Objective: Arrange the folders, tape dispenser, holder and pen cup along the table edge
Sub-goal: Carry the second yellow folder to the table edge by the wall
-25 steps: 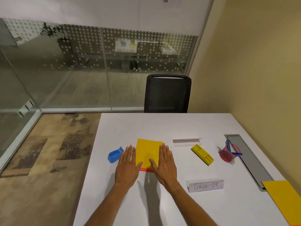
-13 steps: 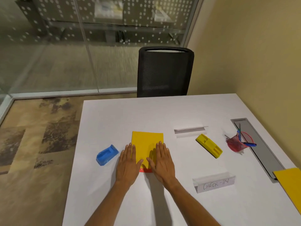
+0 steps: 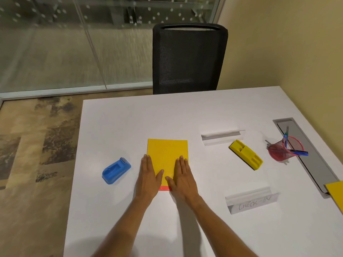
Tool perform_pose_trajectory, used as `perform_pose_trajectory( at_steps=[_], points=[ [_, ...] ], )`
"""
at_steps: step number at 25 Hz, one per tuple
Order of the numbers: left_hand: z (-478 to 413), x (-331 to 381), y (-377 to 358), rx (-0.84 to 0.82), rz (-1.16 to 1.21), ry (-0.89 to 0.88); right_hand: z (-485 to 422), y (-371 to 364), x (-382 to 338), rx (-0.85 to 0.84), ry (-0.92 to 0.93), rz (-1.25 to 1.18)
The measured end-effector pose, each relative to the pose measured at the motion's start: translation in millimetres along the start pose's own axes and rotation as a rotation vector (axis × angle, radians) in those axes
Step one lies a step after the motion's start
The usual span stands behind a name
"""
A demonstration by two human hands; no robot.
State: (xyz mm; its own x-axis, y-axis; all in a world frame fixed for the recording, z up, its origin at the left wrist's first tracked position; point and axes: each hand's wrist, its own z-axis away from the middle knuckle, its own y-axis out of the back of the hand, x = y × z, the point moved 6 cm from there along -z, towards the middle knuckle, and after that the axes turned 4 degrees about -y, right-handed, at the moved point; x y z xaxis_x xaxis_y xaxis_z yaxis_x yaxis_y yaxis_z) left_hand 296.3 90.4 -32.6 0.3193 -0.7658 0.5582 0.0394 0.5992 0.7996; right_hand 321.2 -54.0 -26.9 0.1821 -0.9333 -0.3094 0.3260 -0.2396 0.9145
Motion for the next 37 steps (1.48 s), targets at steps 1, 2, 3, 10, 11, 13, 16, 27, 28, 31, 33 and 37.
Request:
perform_pose_trajectory(
  at_steps=[1, 2, 3, 10, 11, 13, 16, 27, 28, 31, 33, 37],
  points=[
    [-2.0, 1.6, 1.3, 0.028, 0.065, 0.034, -0.5, 0.9, 0.0, -0.009, -0.001, -0.021],
    [-4.1, 3.3, 4.2, 0.074, 0.14, 0.077, -1.2, 2.3, -0.3, -0.021, -0.002, -0.042],
    [-6.4, 5.1, 8.9, 0.137, 0.225, 0.122, -2.0, 4.0, -1.4, -0.031, -0.002, -0.064],
    [-30.3, -1.0, 28.8, 0.196, 0.446, 0.429, -4.7, 9.1, 1.3, -0.085, -0.03, -0.247],
    [-32.4, -3.1, 29.6, 0.172, 0.446, 0.441, -5.7, 9.0, 3.3, -0.104, -0.032, -0.262],
    [-34.4, -5.7, 29.5, 0.137, 0.469, 0.424, -7.0, 8.9, 6.8, -0.14, -0.032, -0.282],
    [-31.5, -3.5, 26.1, 0.079, 0.489, 0.354, -5.7, 12.6, 12.0, -0.163, -0.045, -0.396],
    [18.2, 11.8, 36.5, 0.105, 0.866, 0.223, 22.6, 58.5, 62.4, 0.005, -0.42, -0.904],
    [24.9, 15.8, 36.8, 0.112, 0.894, 0.228, 26.8, 63.9, 65.4, 0.011, -0.416, -0.909],
    [49.9, 34.6, 41.2, 0.128, 0.926, 0.225, 43.3, 85.6, 71.9, 0.045, -0.381, -0.941],
    [68.7, 51.6, 44.7, 0.124, 0.933, 0.209, 59.3, 100.3, 77.5, 0.06, -0.381, -0.951],
    [114.5, 95.9, 51.2, 0.146, 0.893, 0.188, 103.3, 135.0, 98.7, 0.094, -0.334, -0.951]
  ],
)
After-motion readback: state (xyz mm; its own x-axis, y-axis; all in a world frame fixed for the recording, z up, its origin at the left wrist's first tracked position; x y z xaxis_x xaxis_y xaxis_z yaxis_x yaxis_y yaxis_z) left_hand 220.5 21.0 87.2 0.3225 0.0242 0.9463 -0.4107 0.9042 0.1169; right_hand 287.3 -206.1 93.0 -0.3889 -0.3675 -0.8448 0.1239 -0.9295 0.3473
